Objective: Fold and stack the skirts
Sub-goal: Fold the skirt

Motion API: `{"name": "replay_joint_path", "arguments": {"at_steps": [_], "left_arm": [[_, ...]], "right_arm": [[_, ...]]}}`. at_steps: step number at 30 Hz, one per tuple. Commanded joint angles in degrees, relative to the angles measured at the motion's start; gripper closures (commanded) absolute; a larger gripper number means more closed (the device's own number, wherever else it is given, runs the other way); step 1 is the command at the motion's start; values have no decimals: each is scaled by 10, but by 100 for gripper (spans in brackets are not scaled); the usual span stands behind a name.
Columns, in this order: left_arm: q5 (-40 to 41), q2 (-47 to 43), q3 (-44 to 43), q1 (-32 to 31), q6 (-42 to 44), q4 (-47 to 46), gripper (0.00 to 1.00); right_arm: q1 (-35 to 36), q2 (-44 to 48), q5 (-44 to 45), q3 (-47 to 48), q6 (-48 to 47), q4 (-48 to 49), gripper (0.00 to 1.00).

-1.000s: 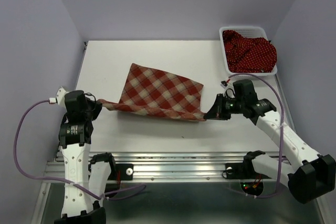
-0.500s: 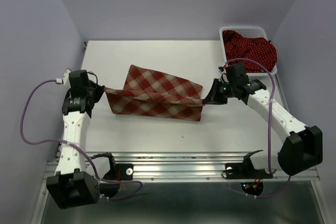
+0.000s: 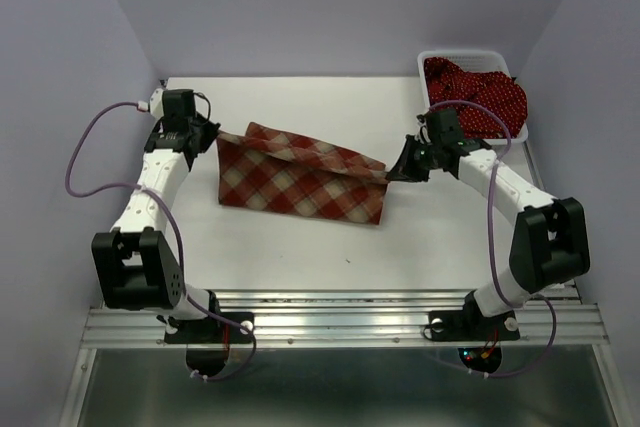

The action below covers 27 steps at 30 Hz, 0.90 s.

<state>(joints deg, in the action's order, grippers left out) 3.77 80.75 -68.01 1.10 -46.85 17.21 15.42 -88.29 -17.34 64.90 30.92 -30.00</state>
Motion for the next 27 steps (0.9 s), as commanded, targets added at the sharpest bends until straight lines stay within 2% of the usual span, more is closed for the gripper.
{"name": "replay_joint_path", "arguments": {"at_steps": [1,9,11,13,14,15,16,17,18,19,20,22,27], "left_arm": [[64,54,-57,-2,8,-43,100],[79,185,-162,-8,7,-4,100],[75,206,-178,-8,10,-3,100],[62,241,-212,-8,28,-4,97],[53,254,-229,-8,39,3,90],[51,268,-249,-8,48,14,68],[52,295,-289,-8,62,41,58],[53,306,-308,-8,70,61,52],[56,315,-328,-8,71,80,46],[56,322,-348,-8,76,93,2],[61,319,-349,-10,88,101,1],[69,296,-338,-28,91,101,1],[74,231,-244,-34,101,78,1]], "right_arm": [[-16,-27,39,22,-5,41,99],[-16,-105,47,62,-17,63,99],[-16,-121,55,73,-16,64,95],[-21,-144,64,96,-14,63,82],[-21,-151,54,114,-20,62,67],[-21,-156,50,123,-23,62,59],[-21,-161,42,130,-27,62,51],[-21,-160,32,138,-35,62,43],[-21,-158,29,143,-36,61,29],[-21,-153,27,146,-39,62,22],[-21,-138,24,145,-43,64,0],[-21,-119,17,124,-52,66,0],[-21,-52,-40,40,-67,86,0]]}}
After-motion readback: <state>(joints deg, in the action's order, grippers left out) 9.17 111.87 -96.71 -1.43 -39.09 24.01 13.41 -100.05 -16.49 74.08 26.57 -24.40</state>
